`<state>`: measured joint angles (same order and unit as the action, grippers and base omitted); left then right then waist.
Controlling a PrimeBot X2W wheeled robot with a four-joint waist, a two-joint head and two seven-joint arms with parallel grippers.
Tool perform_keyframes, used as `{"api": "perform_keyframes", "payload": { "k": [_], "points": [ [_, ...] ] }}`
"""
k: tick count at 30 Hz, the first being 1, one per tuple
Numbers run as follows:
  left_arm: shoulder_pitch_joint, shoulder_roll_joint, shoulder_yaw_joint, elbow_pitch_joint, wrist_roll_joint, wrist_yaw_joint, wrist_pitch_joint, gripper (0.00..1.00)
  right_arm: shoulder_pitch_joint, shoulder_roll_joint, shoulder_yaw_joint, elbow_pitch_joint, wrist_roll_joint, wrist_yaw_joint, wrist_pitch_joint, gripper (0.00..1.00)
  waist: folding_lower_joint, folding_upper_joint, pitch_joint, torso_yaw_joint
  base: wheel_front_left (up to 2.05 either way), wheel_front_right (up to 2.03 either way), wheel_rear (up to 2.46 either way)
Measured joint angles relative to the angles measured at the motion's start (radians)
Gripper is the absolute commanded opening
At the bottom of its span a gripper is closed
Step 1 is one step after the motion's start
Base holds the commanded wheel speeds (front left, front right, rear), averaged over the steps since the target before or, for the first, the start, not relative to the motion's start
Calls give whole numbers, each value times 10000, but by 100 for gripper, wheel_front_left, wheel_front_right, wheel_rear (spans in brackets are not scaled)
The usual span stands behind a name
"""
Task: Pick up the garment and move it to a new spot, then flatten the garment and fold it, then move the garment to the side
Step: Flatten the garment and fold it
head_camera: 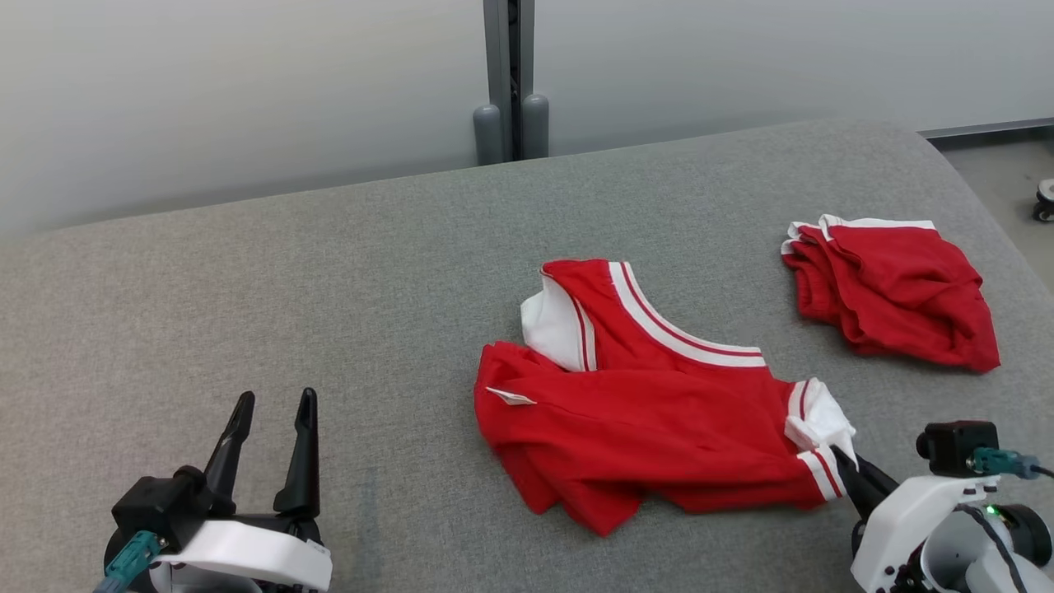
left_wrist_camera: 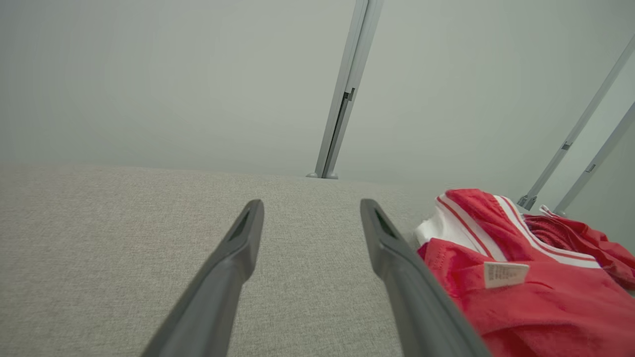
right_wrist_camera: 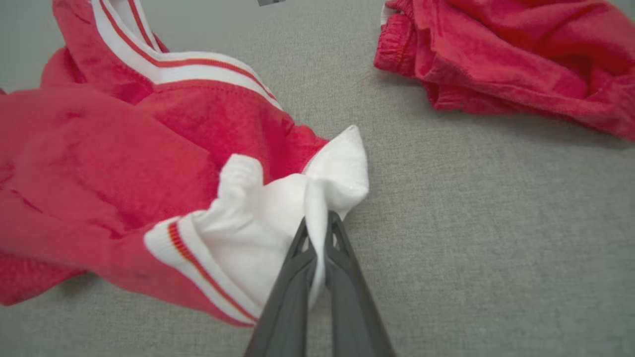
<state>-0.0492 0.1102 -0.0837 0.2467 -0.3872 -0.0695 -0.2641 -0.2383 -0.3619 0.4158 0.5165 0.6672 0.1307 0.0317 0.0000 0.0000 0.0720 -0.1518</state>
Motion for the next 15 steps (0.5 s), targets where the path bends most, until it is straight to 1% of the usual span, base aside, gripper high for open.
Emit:
{"api": "perform_keyframes", "payload": {
  "k": [2, 3, 4, 5, 10, 15],
  "points": [
    [-4, 42, -6, 13, 0, 0, 0, 100, 216, 188, -357, 105, -295, 0, 40, 0, 0, 0, 17, -25, 0, 0, 0],
    [-5, 63, -6, 15, 0, 0, 0, 100, 292, 303, -539, 107, -405, 0, 102, 12, 0, 0, 24, -30, 0, 0, 0],
    [-5, 63, -6, 15, 0, 0, 0, 100, 292, 303, -539, 107, -405, 0, 102, 82, 0, 0, 24, -30, 0, 0, 0],
    [-6, 71, -19, 13, 0, 0, 2, 100, 353, 430, -654, 79, -510, 0, 138, 100, 0, 0, 28, -30, 0, 0, 0],
    [-12, 90, -113, 40, -2, 0, 58, 100, 524, 943, -1327, -600, -930, 0, 188, 100, 0, 0, 15, 59, 0, 0, 0],
    [-15, 73, -199, 105, -10, 0, 71, 100, 759, 1218, -1789, -1825, -1258, 0, 105, 100, 1, 0, -89, 204, 0, 0, 0]
  ]
}}
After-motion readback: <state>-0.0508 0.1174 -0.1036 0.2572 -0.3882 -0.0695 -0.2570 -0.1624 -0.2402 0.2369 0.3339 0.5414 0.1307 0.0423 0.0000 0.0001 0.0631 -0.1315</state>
